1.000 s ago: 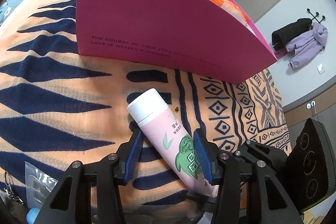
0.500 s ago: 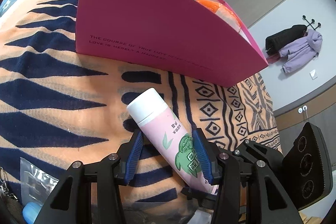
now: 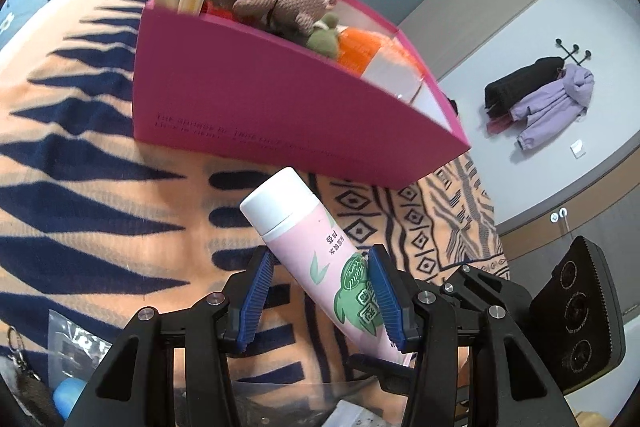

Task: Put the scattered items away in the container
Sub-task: 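Carry the Maxam tube with the right tool over the magenta box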

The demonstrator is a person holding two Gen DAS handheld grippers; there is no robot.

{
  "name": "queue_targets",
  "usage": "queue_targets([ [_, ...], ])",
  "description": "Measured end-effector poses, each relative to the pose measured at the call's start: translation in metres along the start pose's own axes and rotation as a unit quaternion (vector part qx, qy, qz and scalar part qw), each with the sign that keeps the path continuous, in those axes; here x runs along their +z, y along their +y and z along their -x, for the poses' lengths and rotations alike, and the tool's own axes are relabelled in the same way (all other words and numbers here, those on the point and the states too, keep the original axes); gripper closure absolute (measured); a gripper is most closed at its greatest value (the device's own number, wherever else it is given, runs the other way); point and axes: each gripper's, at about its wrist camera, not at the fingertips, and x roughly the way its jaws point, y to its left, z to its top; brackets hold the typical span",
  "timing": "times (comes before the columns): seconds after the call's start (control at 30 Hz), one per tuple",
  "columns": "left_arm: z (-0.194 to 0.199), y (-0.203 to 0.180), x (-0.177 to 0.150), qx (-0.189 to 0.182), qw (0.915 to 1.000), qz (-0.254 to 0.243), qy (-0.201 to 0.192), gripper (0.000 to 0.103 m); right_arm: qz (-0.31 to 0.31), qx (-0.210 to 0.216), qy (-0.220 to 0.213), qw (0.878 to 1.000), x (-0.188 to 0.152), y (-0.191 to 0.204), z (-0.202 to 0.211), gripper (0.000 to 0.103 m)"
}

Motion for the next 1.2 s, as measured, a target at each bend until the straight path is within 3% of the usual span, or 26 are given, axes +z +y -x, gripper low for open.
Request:
queue_targets([
  [0.57, 0.034, -0.032, 0.046, -0.016, 0.9978, -0.033, -0.056, 0.053, 0.044, -0.026, -0.055, 0.997, 0.035, 0.001, 0.052, 0.055],
  [1.2, 0.032, -0.035, 0.118, -0.01, 0.9969, -0.032, -0.071, 0.054, 0.071, -0.041, -0.062, 0.995, 0.105, -0.042, 0.032, 0.055],
])
